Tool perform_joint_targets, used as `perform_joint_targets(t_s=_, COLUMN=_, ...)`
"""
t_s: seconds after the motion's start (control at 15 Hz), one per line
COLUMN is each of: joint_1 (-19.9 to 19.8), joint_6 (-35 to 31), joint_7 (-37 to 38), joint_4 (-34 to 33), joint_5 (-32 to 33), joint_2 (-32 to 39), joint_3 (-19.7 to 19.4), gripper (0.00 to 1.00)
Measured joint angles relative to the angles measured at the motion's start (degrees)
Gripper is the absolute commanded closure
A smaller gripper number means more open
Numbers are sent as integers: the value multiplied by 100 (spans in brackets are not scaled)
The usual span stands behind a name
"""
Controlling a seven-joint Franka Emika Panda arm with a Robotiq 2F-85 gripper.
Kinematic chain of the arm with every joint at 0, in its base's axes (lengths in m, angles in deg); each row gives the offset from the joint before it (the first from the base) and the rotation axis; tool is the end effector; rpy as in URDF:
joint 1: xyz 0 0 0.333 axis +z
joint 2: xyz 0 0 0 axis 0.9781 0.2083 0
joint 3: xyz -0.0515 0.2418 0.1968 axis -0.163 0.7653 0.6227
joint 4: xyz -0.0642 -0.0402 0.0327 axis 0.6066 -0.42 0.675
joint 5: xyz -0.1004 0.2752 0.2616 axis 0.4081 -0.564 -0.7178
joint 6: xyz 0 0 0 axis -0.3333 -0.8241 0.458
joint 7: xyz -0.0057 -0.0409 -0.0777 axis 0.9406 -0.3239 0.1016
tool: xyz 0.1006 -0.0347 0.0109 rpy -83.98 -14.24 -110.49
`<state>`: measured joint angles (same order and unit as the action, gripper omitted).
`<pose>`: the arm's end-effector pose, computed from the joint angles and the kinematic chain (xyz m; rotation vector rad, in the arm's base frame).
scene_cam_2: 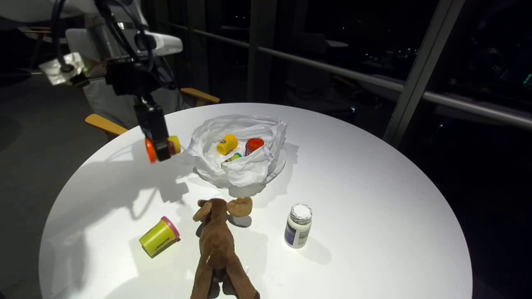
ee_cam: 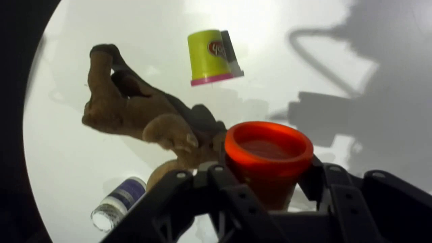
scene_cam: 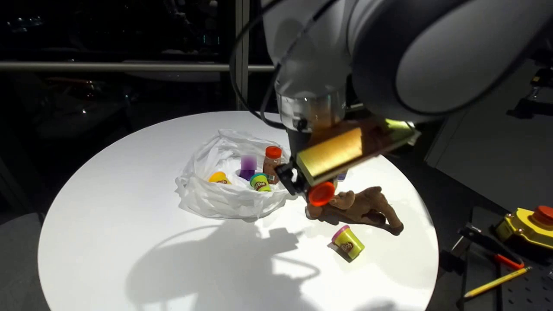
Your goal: Pick up all the objects on the table and put them on the plastic
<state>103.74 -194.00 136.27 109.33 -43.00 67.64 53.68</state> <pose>0.4954 0.1717 0.2285 2.7587 -0.5902 0.0249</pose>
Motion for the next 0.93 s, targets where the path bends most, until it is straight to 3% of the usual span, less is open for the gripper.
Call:
perform_joint_targets(t_s=0.2, joint_1=-356, joint_6=311, joint_7=-176, joint_4=-881, joint_5=77, joint_2=248, joint_3=211, gripper=77)
perform_joint_targets(t_s=0.4, joint_1=-628, joint_6=329, joint_7=-389, joint_4=-1804, joint_5=77, joint_2=970, joint_3=314, gripper=77)
perform_joint_targets(t_s=0.93, joint_1=-866, joint_6=596, joint_7=-756, joint_4=-4109, joint_5=-54, joint_2=3136, joint_3=231, gripper=77)
